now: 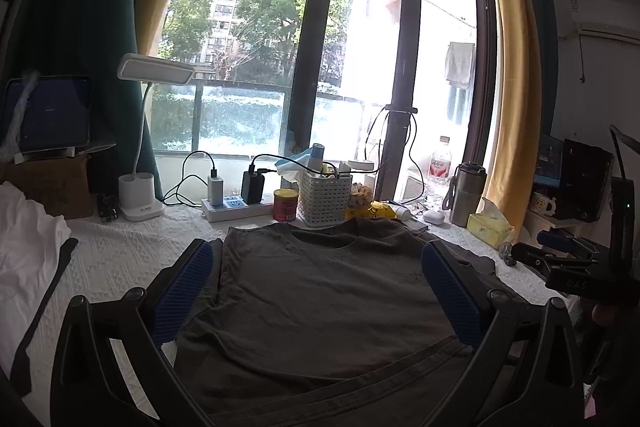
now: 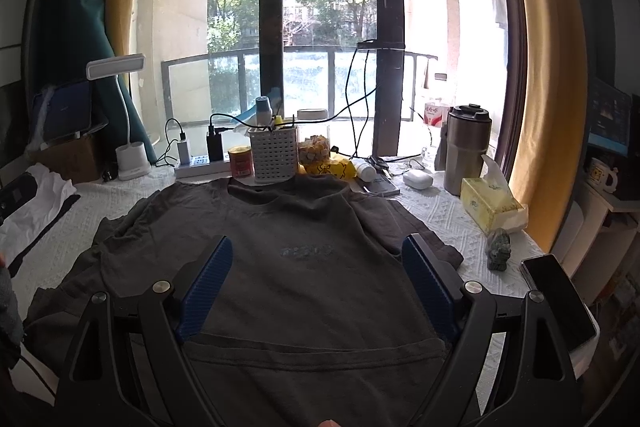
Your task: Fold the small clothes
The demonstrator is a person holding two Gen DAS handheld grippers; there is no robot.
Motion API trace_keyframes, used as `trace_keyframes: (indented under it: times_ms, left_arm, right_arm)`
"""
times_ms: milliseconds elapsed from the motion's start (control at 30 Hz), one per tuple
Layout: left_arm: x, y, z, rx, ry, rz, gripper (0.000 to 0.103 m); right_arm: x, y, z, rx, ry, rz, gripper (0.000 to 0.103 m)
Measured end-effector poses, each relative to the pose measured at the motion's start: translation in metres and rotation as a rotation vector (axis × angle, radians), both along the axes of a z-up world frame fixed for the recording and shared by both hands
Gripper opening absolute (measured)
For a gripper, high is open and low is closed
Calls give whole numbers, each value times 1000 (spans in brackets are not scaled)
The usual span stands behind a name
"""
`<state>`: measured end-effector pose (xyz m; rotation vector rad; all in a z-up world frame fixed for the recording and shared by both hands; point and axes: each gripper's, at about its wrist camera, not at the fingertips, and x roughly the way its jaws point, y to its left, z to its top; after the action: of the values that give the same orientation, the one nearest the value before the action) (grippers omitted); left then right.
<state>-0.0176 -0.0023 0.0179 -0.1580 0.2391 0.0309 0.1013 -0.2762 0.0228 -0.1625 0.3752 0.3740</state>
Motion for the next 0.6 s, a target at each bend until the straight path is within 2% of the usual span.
trace_keyframes:
  times_ms: [267,600]
  left_arm:
    - [23,-3,6,-9,52,5,103]
    - [72,-21,5,-3,141,39,103]
  right_arm:
    - [28,-16,0,3,47,-28,89]
    - [108,-59,-9,-26,137,-66,89]
